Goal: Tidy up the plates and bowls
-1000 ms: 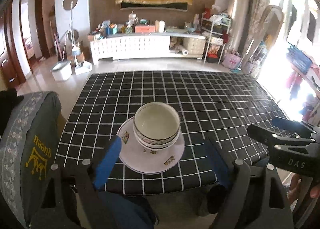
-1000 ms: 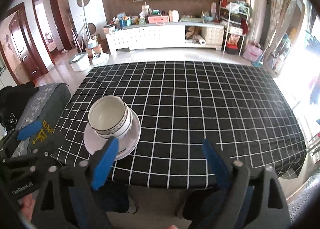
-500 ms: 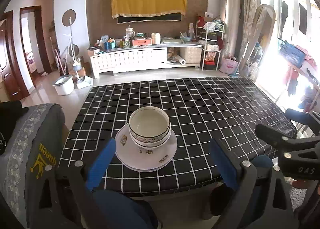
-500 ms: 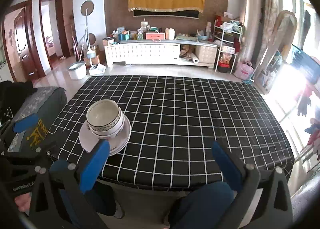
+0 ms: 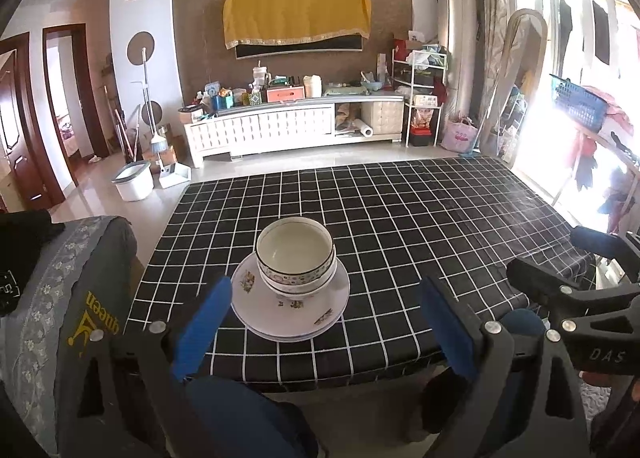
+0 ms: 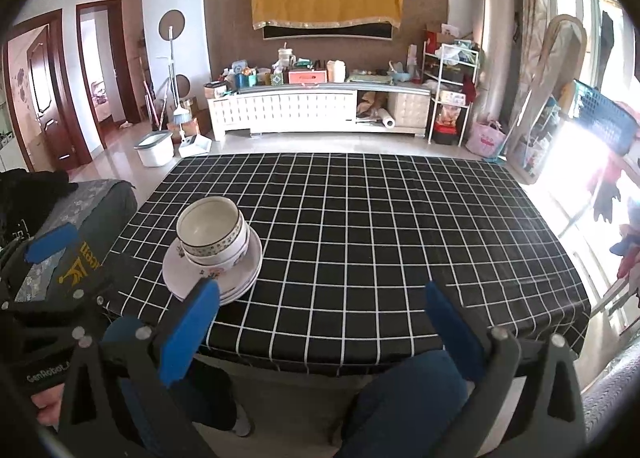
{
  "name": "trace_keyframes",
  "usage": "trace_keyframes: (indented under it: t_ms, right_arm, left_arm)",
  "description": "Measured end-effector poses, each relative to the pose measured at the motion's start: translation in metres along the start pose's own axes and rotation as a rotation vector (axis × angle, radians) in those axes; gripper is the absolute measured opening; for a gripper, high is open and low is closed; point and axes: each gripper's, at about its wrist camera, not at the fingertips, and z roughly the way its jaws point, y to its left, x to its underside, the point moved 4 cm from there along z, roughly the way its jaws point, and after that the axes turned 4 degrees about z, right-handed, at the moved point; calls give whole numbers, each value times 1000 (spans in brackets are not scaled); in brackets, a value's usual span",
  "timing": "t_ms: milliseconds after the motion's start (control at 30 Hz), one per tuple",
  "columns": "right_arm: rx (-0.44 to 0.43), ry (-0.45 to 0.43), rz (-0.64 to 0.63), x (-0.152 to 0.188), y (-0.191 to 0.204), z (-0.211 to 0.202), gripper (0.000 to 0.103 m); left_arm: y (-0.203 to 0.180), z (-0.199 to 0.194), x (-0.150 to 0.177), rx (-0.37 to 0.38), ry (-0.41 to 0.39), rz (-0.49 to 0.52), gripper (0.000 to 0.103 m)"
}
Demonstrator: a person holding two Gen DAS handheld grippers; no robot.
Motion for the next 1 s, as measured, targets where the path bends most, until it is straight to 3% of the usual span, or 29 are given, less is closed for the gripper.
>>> trace_keyframes:
  t_ms: [1000]
  right_arm:
    - [0,-24,-2,3,-7,-2,103]
  left_arm:
    - [6,-5,4,-11,-6,-5,93]
